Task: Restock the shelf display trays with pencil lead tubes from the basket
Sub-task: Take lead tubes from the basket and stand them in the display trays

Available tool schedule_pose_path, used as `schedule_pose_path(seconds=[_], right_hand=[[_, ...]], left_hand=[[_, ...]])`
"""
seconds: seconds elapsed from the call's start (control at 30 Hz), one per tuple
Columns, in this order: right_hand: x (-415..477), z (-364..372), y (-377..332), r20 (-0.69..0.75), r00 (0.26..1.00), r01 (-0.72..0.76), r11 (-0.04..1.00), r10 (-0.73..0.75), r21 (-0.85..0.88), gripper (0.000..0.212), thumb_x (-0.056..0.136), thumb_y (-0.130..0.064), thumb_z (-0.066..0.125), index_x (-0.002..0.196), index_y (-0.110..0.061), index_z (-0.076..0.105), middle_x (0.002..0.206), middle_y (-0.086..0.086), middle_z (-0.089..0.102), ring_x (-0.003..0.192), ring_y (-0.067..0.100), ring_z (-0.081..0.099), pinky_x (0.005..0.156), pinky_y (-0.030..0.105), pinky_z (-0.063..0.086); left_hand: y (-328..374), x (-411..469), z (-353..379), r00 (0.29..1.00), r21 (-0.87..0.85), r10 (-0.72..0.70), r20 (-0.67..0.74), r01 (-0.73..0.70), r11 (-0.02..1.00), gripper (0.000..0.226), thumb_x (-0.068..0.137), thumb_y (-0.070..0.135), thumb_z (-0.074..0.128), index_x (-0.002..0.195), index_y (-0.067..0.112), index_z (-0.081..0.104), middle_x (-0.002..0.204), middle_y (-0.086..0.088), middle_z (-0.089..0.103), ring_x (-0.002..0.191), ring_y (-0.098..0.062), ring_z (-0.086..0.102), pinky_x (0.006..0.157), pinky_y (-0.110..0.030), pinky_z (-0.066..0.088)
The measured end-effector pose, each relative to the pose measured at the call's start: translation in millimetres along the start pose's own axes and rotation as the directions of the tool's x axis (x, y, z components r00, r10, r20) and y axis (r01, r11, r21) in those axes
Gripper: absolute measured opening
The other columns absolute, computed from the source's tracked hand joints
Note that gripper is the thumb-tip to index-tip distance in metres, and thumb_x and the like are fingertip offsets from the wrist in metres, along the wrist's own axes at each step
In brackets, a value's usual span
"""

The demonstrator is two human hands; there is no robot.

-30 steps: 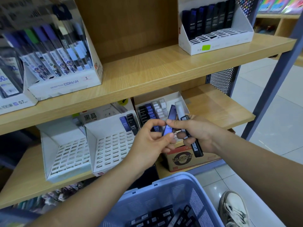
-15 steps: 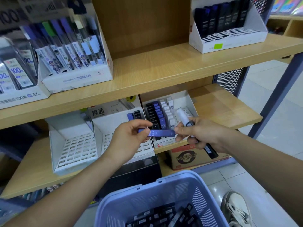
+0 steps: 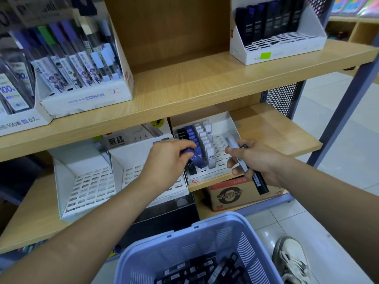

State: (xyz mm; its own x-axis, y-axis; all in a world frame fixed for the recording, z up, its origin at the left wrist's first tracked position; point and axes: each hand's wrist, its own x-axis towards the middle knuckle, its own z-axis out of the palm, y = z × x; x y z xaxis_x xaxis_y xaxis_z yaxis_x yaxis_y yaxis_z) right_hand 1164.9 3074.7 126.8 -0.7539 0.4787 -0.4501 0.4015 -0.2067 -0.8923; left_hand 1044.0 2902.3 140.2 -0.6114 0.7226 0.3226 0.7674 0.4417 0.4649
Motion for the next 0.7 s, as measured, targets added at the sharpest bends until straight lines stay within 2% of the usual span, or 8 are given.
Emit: schedule_pose_path(seconds=[0.13, 0.4, 0.57, 0.63, 0.7], right_hand=[[-2.4, -1.0, -3.6, 0.021, 1.000, 0.007, 1.000, -0.007, 0.022, 0.021, 0.099, -0.024, 0.057, 0.118, -0.014, 0.055, 0.065, 0.006, 0.062, 0.046, 0.015, 0.055, 0.032, 0.018, 0.026], [-3.1, -4.7, -5.6, -0.002, 1.000, -0.022, 1.000, 0.022, 0.008, 0.017, 0.098, -0.017, 0.055, 0.110, -0.009, 0.064, 0.075, 0.006, 0.058, 0.049, 0.015, 0.052, 0.032, 0.018, 0.024], [-6.4, -6.7, -6.2, -0.003, 1.000, -0.008, 0.998, 0.008, 0.057, 0.018, 0.099, -0.019, 0.056, 0.114, -0.011, 0.061, 0.069, 0.005, 0.064, 0.054, 0.018, 0.063, 0.031, 0.017, 0.023], [-9.1, -7.0, -7.2, 0.014, 1.000, 0.003, 0.997, -0.004, 0.082, 0.018, 0.100, -0.020, 0.054, 0.114, -0.011, 0.059, 0.072, 0.006, 0.069, 0.063, 0.022, 0.071, 0.031, 0.017, 0.021], [-11.5, -6.4, -8.3, 0.020, 1.000, 0.013, 0.996, -0.015, 0.094, 0.013, 0.101, -0.020, 0.052, 0.109, -0.010, 0.056, 0.078, 0.008, 0.073, 0.074, 0.026, 0.074, 0.031, 0.017, 0.021]], left_hand=[[-1.3, 10.1, 13.7, 0.996, 0.118, 0.046, 0.072, -0.055, 0.991, 0.030, 0.092, 0.020, 0.060, 0.122, 0.020, 0.065, 0.118, 0.000, 0.066, 0.107, -0.015, 0.059, 0.093, -0.026, 0.046], [-8.5, 19.2, 25.3, 0.984, 0.226, 0.087, 0.153, -0.121, 0.967, 0.032, 0.095, 0.020, 0.056, 0.126, 0.021, 0.062, 0.123, -0.002, 0.065, 0.115, -0.019, 0.056, 0.097, -0.029, 0.044], [-8.6, 27.7, 25.5, 0.966, 0.288, 0.110, 0.236, -0.177, 0.941, 0.030, 0.096, 0.013, 0.052, 0.123, 0.017, 0.064, 0.111, -0.010, 0.069, 0.106, -0.028, 0.060, 0.089, -0.038, 0.049], [-7.6, 28.6, 28.7, 0.966, 0.289, 0.087, 0.245, -0.158, 0.944, 0.029, 0.096, 0.013, 0.051, 0.123, 0.016, 0.061, 0.107, -0.012, 0.069, 0.101, -0.029, 0.061, 0.085, -0.039, 0.050], [-4.6, 27.5, 29.4, 0.982, 0.196, 0.038, 0.186, -0.076, 0.978, 0.025, 0.094, 0.017, 0.057, 0.119, 0.016, 0.059, 0.104, -0.009, 0.069, 0.097, -0.025, 0.063, 0.083, -0.038, 0.052]])
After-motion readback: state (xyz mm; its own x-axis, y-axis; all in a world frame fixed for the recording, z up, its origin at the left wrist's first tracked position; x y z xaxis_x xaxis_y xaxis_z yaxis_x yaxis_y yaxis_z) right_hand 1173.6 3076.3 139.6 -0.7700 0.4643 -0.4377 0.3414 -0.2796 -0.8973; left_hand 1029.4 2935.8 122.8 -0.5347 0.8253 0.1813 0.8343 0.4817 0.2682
